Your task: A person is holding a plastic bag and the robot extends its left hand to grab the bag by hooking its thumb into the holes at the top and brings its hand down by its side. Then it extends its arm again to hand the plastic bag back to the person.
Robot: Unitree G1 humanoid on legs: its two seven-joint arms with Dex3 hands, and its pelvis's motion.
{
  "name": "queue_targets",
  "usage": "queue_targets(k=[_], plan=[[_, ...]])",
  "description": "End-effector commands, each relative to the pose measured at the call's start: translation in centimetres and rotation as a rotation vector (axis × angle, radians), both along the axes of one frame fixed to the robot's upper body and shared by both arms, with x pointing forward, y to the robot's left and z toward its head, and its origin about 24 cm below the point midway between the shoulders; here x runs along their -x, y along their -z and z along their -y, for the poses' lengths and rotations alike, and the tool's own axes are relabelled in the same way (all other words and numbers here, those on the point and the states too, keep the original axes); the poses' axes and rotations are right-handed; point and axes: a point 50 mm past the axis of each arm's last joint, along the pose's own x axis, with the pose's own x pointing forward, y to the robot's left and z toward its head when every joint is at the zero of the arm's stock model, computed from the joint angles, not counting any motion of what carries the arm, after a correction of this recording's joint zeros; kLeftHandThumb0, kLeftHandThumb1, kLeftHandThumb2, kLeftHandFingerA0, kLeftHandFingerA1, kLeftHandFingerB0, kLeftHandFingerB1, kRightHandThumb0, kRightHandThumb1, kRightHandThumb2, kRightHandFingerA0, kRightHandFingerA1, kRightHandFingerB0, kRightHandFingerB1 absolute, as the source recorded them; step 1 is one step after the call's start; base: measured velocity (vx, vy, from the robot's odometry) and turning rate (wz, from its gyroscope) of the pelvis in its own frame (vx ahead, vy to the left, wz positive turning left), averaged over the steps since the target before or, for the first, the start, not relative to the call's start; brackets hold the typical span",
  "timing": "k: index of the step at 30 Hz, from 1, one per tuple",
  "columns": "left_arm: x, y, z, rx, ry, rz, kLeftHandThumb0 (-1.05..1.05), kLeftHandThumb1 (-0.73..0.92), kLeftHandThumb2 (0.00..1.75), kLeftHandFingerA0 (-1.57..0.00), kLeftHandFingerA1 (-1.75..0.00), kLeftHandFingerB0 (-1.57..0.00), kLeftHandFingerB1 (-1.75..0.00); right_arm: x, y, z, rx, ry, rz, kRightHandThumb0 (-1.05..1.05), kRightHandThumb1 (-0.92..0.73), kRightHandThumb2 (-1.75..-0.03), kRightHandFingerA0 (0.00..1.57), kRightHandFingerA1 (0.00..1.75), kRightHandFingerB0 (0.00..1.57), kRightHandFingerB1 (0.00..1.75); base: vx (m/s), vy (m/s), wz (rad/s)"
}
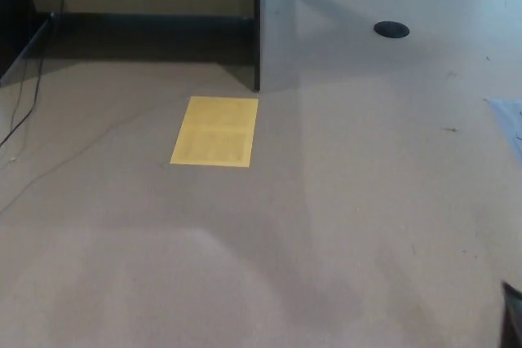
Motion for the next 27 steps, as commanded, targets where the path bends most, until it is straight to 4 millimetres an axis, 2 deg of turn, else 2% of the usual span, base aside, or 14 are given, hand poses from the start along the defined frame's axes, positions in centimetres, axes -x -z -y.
queue_targets(k=[1, 5, 8, 9, 12, 14, 17, 18, 20, 21, 22, 25, 26, 27], plan=[[-1.0, -3.1, -1.4, -0.044, 0.039, 0.265, -0.33, 0.47, 0.54, -0.41, -0.36, -0.31, -0.31, -1.2, -2.1, 0.6, 0.053, -0.060, 0.208, -0.35, -0.48, -0.67, 0.65, 0.55, 0.36, 0.41, 0.00, 0.000, 0.00], [-0.4, -3.2, -1.7, -0.057, 0.043, 0.279, -0.42, 0.40, 0.64, -0.31, -0.42, -0.23, -0.37, -0.6, -1.6, 0.3, 0.055, -0.069, 0.197, -0.35, -0.47, -0.67, 0.66, 0.55, 0.36, 0.41, 0.00, 0.000, 0.00], [0.1, -3.2, -1.6, -0.076, 0.054, 0.293, -0.43, 0.40, 0.63, -0.32, -0.42, -0.23, -0.37, -0.1, -1.2, 0.4, 0.057, -0.078, 0.182, -0.26, -0.56, -0.56, 0.71, 0.48, 0.40, 0.35, 0.00, 0.000, 0.00], [0.1, -3.3, -1.7, -0.089, 0.062, 0.301, -0.45, 0.40, 0.64, -0.30, -0.42, -0.21, -0.37, -0.1, -1.2, 0.3, 0.052, -0.084, 0.182, -0.37, -0.48, -0.69, 0.66, 0.57, 0.35, 0.43, 0.00, 0.000, 0.00], [0.4, -3.5, -1.6, -0.099, 0.076, 0.316, -0.47, 0.41, 0.65, -0.28, -0.42, -0.19, -0.36, 0.4, -0.9, 0.3, 0.052, -0.086, 0.177, -0.36, -0.48, -0.68, 0.65, 0.56, 0.36, 0.42, 0.00, 0.000, 0.00], [0.1, -4.2, -1.3, -0.091, 0.100, 0.373, -0.47, 0.41, 0.65, -0.28, -0.41, -0.21, -0.37, 0.7, -0.8, 0.3, 0.056, -0.086, 0.172, -0.27, -0.56, -0.57, 0.72, 0.50, 0.41, 0.35, 0.00, 0.000, 0.00], [-0.2, -5.3, -1.1, -0.111, 0.132, 0.448, -0.48, 0.40, 0.65, -0.29, -0.42, -0.22, -0.37, 1.2, -0.4, 0.0, 0.058, -0.092, 0.161, -0.27, -0.55, -0.56, 0.72, 0.49, 0.41, 0.35, 0.00, 0.000, 0.00], [-1.0, -7.4, -0.6, -0.101, 0.187, 0.568, -0.37, 0.46, 0.55, -0.32, -0.35, -0.28, -0.30, 1.3, -0.2, -0.2, 0.057, -0.097, 0.157, -0.26, -0.56, -0.56, 0.73, 0.49, 0.41, 0.35, 0.00, 0.000, 0.00], [-1.8, -8.9, 0.0, -0.075, 0.208, 0.643, -0.36, 0.45, 0.54, -0.33, -0.34, -0.29, -0.31, 1.1, -0.2, -0.2, 0.055, -0.093, 0.158, -0.26, -0.57, -0.57, 0.72, 0.49, 0.42, 0.35, 0.00, 0.000, 0.00], [-2.3, -9.8, 0.5, -0.048, 0.226, 0.681, -0.37, 0.46, 0.54, -0.32, -0.33, -0.30, -0.31, 1.3, -0.2, -0.1, 0.056, -0.087, 0.157, -0.34, -0.48, -0.67, 0.67, 0.55, 0.37, 0.42, 0.00, 0.000, 0.00], [-3.3, -12.6, 1.6, -0.035, 0.295, 0.817, -0.43, 0.41, 0.64, -0.33, -0.42, -0.27, -0.38, 1.5, -0.1, 0.0, 0.051, -0.075, 0.154, -0.34, -0.47, -0.67, 0.66, 0.55, 0.38, 0.42, 0.00, 0.000, 0.00], [-4.0, -16.2, 3.4, -0.024, 0.350, 0.961, -0.46, 0.40, 0.65, -0.32, -0.41, -0.27, -0.38, 1.9, 0.2, 0.0, 0.043, -0.075, 0.135, -0.35, -0.48, -0.68, 0.65, 0.56, 0.37, 0.43, 0.00, 0.000, 0.00], [-4.2, -17.5, 4.0, -0.030, 0.377, 0.991, -0.41, 0.48, 0.55, -0.35, -0.34, -0.29, -0.31, 2.0, 0.2, 0.0, 0.038, -0.073, 0.129, -0.35, -0.49, -0.68, 0.64, 0.55, 0.37, 0.42, 0.00, 0.000, 0.00], [-4.4, -18.7, 4.8, -0.012, 0.408, 1.030, -0.46, 0.40, 0.65, -0.30, -0.43, -0.24, -0.37, 2.2, 0.3, 0.1, 0.047, -0.080, 0.125, -0.36, -0.49, -0.69, 0.66, 0.56, 0.37, 0.43, 0.00, 0.000, 0.00]])
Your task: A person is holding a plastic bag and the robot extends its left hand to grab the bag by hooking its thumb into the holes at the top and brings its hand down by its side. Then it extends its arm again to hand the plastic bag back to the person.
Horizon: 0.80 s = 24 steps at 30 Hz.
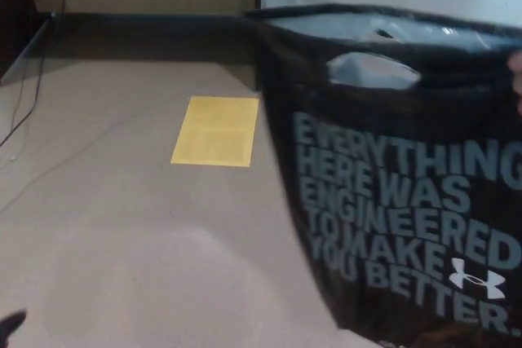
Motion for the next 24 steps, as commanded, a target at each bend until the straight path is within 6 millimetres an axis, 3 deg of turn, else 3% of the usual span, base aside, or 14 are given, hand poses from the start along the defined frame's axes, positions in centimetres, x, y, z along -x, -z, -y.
queue_targets(k=[1, 2, 3, 4, 6, 10, 13, 14, 15, 16, 19, 20, 23, 24], plan=[[-1.3, -10.2, 3.8, 0.042, 0.230, 0.421, -0.46, 0.40, 0.65, -0.30, -0.43, -0.24, -0.37, 1.4, 0.1, 0.7, 0.021, 0.005, 0.014, -0.36, -0.49, -0.69, 0.66, 0.56, 0.37, 0.43, 0.00, 0.000, 0.00], [-1.5, -11.1, 4.4, 0.029, 0.251, 0.451, -0.49, 0.40, 0.66, -0.31, -0.43, -0.24, -0.38, 1.4, 0.2, 0.7, 0.024, 0.006, 0.011, -0.29, -0.58, -0.58, 0.72, 0.49, 0.42, 0.35, 0.00, 0.000, 0.00], [-1.7, -12.1, 5.1, 0.026, 0.279, 0.486, -0.48, 0.39, 0.66, -0.32, -0.43, -0.22, -0.38, 1.5, 0.1, 0.8, 0.027, 0.004, 0.009, -0.37, -0.49, -0.70, 0.66, 0.57, 0.37, 0.43, 0.00, 0.000, 0.00], [-2.1, -13.4, 5.9, -0.001, 0.307, 0.540, -0.51, 0.39, 0.67, -0.30, -0.42, -0.22, -0.38, 1.4, 0.1, 0.8, 0.024, 0.008, 0.010, -0.28, -0.57, -0.57, 0.72, 0.49, 0.42, 0.35, 0.00, 0.000, 0.00], [-2.4, -15.5, 7.0, -0.063, 0.341, 0.618, -0.51, 0.38, 0.66, -0.29, -0.41, -0.23, -0.37, 1.7, 0.4, 0.6, 0.013, 0.020, 0.000, -0.37, -0.48, -0.69, 0.66, 0.56, 0.38, 0.43, 0.00, 0.000, 0.00], [-3.1, -18.6, 9.1, -0.115, 0.389, 0.772, -0.52, 0.37, 0.66, -0.28, -0.43, -0.24, -0.38, 1.7, 0.2, 1.0, 0.018, 0.026, 0.001, -0.27, -0.57, -0.57, 0.71, 0.49, 0.40, 0.35, 0.00, 0.000, 0.00], [-3.2, -20.1, 10.0, -0.151, 0.410, 0.847, -0.48, 0.47, 0.55, -0.30, -0.33, -0.28, -0.30, 1.7, 0.2, 1.0, 0.007, 0.034, -0.001, -0.36, -0.49, -0.69, 0.65, 0.56, 0.35, 0.42, 0.00, 0.000, 0.00], [-3.2, -21.3, 10.6, -0.158, 0.439, 0.900, -0.25, 0.28, 0.87, -0.11, -0.52, -0.11, -0.52, 1.5, 0.1, 0.9, 0.009, 0.033, 0.019, -0.35, -0.48, -0.68, 0.66, 0.57, 0.38, 0.43, 0.00, 0.000, 0.00], [-3.0, -22.0, 11.1, -0.161, 0.449, 0.939, -0.26, 0.28, 0.87, -0.11, -0.52, -0.11, -0.51, 1.4, 0.1, 0.8, 0.011, 0.033, 0.026, -0.27, -0.57, -0.57, 0.72, 0.50, 0.42, 0.36, 0.00, 0.000, 0.00], [-2.8, -22.6, 11.4, -0.176, 0.455, 0.973, -0.28, 0.30, 0.88, -0.08, -0.52, -0.07, -0.50, 1.3, 0.0, 0.9, 0.013, 0.031, 0.026, -0.36, -0.48, -0.70, 0.66, 0.57, 0.37, 0.43, 0.00, 0.000, 0.00], [-2.3, -23.7, 12.1, -0.214, 0.464, 1.036, -0.29, 0.31, 0.88, -0.06, -0.51, -0.06, -0.50, 1.1, -0.1, 1.0, 0.014, 0.027, 0.029, -0.29, -0.58, -0.58, 0.72, 0.50, 0.40, 0.35, 0.00, 0.000, 0.00], [-1.9, -24.0, 12.3, -0.235, 0.468, 1.059, -0.52, 0.51, 0.56, -0.18, -0.30, -0.17, -0.28, 1.1, -0.2, 1.0, 0.011, 0.029, 0.031, -0.29, -0.58, -0.58, 0.71, 0.50, 0.40, 0.35, 0.00, 0.000, 0.00], [-1.0, -25.0, 12.8, -0.275, 0.475, 1.119, -0.51, 0.52, 0.57, -0.19, -0.31, -0.16, -0.28, 0.7, -0.3, 0.9, 0.003, 0.029, 0.037, -0.37, -0.49, -0.70, 0.65, 0.57, 0.36, 0.44, 0.00, 0.000, 0.00], [-0.8, -25.2, 13.1, -0.270, 0.480, 1.130, -0.58, 0.43, 0.71, -0.18, -0.41, -0.14, -0.38, 0.7, -0.2, 0.9, 0.002, 0.028, 0.035, -0.37, -0.49, -0.70, 0.64, 0.57, 0.36, 0.44, 0.00, 0.000, 0.00]])
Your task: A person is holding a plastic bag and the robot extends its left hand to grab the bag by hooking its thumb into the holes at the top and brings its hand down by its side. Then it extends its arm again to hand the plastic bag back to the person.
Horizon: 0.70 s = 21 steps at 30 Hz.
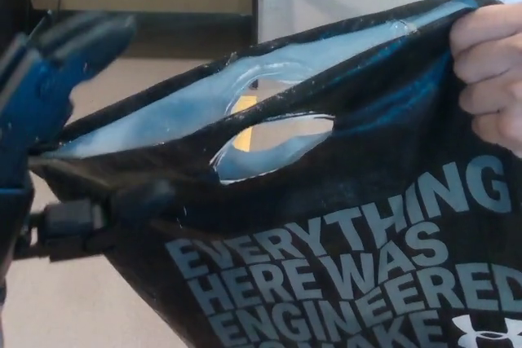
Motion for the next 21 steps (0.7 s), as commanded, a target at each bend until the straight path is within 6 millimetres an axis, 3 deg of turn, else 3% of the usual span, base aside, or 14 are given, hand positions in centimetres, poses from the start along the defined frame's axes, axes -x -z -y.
queue_targets(k=[1, 2, 3, 4, 6, 7, 8, 9, 10, 15, 16, 20, 21], plan=[[1.3, -2.1, 1.5, -0.051, -0.034, 0.081, -0.58, 0.43, 0.71, -0.18, -0.41, -0.14, -0.38, 0.1, -0.4, 0.7, 0.006, 0.025, 0.030, -0.37, -0.49, -0.70, 0.64, 0.57, 0.36, 0.44, 0.00, 0.000, 0.00], [1.4, -2.2, 1.7, -0.048, -0.012, 0.079, -0.56, 0.42, 0.69, -0.19, -0.40, -0.15, -0.37, 0.1, -0.4, 0.7, 0.013, 0.021, 0.031, -0.37, -0.49, -0.71, 0.64, 0.57, 0.37, 0.44, 0.00, 0.000, 0.00], [1.4, -2.3, 1.9, -0.051, 0.004, 0.081, -0.28, 0.32, 0.89, -0.08, -0.51, -0.07, -0.51, 0.2, -0.3, 0.7, 0.011, 0.021, 0.028, -0.37, -0.50, -0.71, 0.64, 0.57, 0.37, 0.44, 0.00, 0.000, 0.00], [1.4, -2.3, 2.1, -0.052, 0.011, 0.079, -0.28, 0.33, 0.89, -0.07, -0.51, -0.07, -0.50, 0.3, -0.3, 0.7, 0.012, 0.021, 0.028, -0.29, -0.59, -0.58, 0.70, 0.49, 0.41, 0.36, 0.00, 0.000, 0.00], [1.4, -2.4, 2.5, -0.057, 0.012, 0.078, -0.29, 0.33, 0.90, -0.07, -0.51, -0.07, -0.50, 0.4, -0.3, 0.7, 0.010, 0.022, 0.026, -0.29, -0.60, -0.58, 0.69, 0.49, 0.41, 0.37, 0.00, 0.000, 0.00], [1.4, -2.4, 2.6, -0.068, 0.000, 0.077, -0.29, 0.34, 0.90, -0.06, -0.51, -0.06, -0.50, 0.5, -0.2, 0.8, 0.009, 0.021, 0.026, -0.37, -0.50, -0.71, 0.64, 0.57, 0.37, 0.45, 0.00, 0.000, 0.00], [1.3, -2.4, 2.8, -0.073, -0.003, 0.076, -0.29, 0.33, 0.90, -0.06, -0.51, -0.06, -0.50, 0.5, -0.3, 0.8, 0.012, 0.019, 0.028, -0.37, -0.50, -0.71, 0.64, 0.57, 0.37, 0.45, 0.00, 0.000, 0.00], [1.2, -2.5, 2.9, -0.072, -0.001, 0.074, -0.29, 0.31, 0.88, -0.06, -0.51, -0.06, -0.50, 0.5, -0.2, 0.8, 0.009, 0.019, 0.026, -0.37, -0.50, -0.72, 0.64, 0.57, 0.37, 0.45, 0.00, 0.000, 0.00], [1.1, -2.5, 3.2, -0.069, 0.012, 0.067, -0.49, 0.49, 0.55, -0.20, -0.32, -0.18, -0.28, 0.6, -0.2, 0.8, 0.001, 0.023, 0.022, -0.37, -0.50, -0.71, 0.64, 0.57, 0.37, 0.45, 0.00, 0.000, 0.00], [0.8, -2.6, 4.4, -0.086, 0.019, 0.050, -0.55, 0.51, 0.56, -0.20, -0.32, -0.18, -0.28, 0.4, -0.3, 0.8, -0.005, 0.028, 0.028, -0.38, -0.50, -0.71, 0.64, 0.57, 0.37, 0.45, 0.00, 0.000, 0.00], [0.6, -2.3, 4.9, -0.102, 0.010, 0.008, -0.33, 0.30, 0.88, 0.00, -0.49, 0.00, -0.48, 0.3, -0.4, 0.8, 0.002, 0.025, 0.035, -0.29, -0.59, -0.58, 0.69, 0.49, 0.43, 0.37, 0.00, 0.000, 0.00], [0.1, -2.0, 5.7, -0.117, -0.001, -0.057, -0.33, 0.28, 0.86, -0.01, -0.49, 0.00, -0.48, 0.4, -0.4, 0.8, 0.010, 0.018, 0.034, -0.30, -0.60, -0.58, 0.70, 0.48, 0.43, 0.37, 0.00, 0.000, 0.00], [-0.2, -2.0, 5.9, -0.112, -0.008, -0.063, -0.32, 0.28, 0.86, -0.01, -0.49, 0.00, -0.48, 0.3, -0.5, 0.9, 0.008, 0.015, 0.034, -0.38, -0.50, -0.72, 0.64, 0.57, 0.38, 0.45, 0.00, 0.000, 0.00]])
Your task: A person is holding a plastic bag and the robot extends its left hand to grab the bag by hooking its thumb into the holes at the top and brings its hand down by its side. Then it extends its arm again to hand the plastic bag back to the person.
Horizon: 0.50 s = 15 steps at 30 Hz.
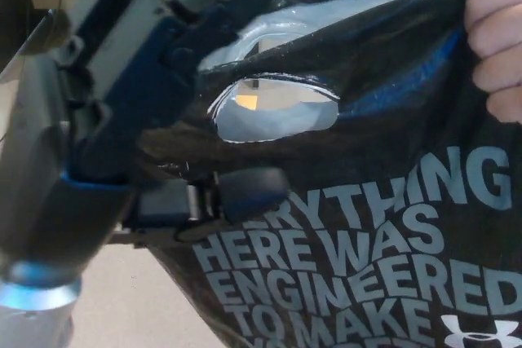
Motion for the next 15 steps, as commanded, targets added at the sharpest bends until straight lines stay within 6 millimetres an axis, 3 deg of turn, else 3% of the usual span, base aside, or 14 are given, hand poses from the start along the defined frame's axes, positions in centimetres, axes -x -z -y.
queue_targets(k=[1, 2, 3, 4, 10, 11, 12, 15], plan=[[-1.7, 0.2, 0.8, -0.041, -0.098, -0.098, -0.31, 0.27, 0.85, -0.01, -0.49, 0.00, -0.47, 0.2, -0.4, 0.6, 0.007, 0.002, 0.021, -0.29, -0.60, -0.58, 0.70, 0.50, 0.43, 0.37, 0.00, 0.000, 0.00], [-1.8, 0.1, 0.8, -0.042, -0.100, -0.099, -0.31, 0.27, 0.85, -0.01, -0.49, 0.00, -0.47, 0.2, -0.4, 0.6, 0.005, 0.002, 0.023, -0.29, -0.60, -0.58, 0.70, 0.50, 0.43, 0.37, 0.00, 0.000, 0.00], [-2.1, 0.0, 0.9, -0.041, -0.116, -0.095, -0.51, 0.47, 0.54, -0.19, -0.34, -0.16, -0.27, 0.1, -0.4, 0.6, 0.005, 0.002, 0.021, -0.29, -0.60, -0.58, 0.70, 0.49, 0.43, 0.37, 0.00, 0.000, 0.00], [-2.5, 0.0, 1.0, -0.043, -0.129, -0.095, -0.49, 0.47, 0.54, -0.18, -0.35, -0.17, -0.27, 0.1, -0.4, 0.7, 0.002, 0.004, 0.019, -0.37, -0.50, -0.72, 0.64, 0.57, 0.38, 0.45, 0.00, 0.000, 0.00], [-4.2, -0.1, 1.3, -0.044, -0.218, -0.074, -0.48, 0.47, 0.54, -0.20, -0.33, -0.16, -0.27, -0.1, -0.5, 0.6, -0.009, 0.012, 0.027, -0.36, -0.50, -0.71, 0.63, 0.56, 0.40, 0.45, 0.00, 0.000, 0.00], [-4.4, -0.2, 1.2, -0.041, -0.232, -0.074, -0.48, 0.47, 0.55, -0.20, -0.34, -0.15, -0.27, -0.1, -0.5, 0.6, -0.007, 0.012, 0.027, -0.36, -0.50, -0.71, 0.63, 0.56, 0.40, 0.46, 0.00, 0.000, 0.00], [-4.6, -0.3, 1.1, -0.036, -0.247, -0.073, -0.28, 0.30, 0.86, -0.01, -0.48, 0.00, -0.48, -0.1, -0.5, 0.6, -0.003, 0.011, 0.027, -0.36, -0.50, -0.71, 0.63, 0.56, 0.41, 0.46, 0.00, 0.000, 0.00], [-5.4, -0.6, 0.8, -0.023, -0.276, -0.063, -0.28, 0.30, 0.85, -0.01, -0.49, 0.00, -0.48, -0.1, -0.5, 0.6, -0.003, 0.010, 0.028, -0.36, -0.51, -0.71, 0.62, 0.56, 0.41, 0.46, 0.00, 0.000, 0.00]])
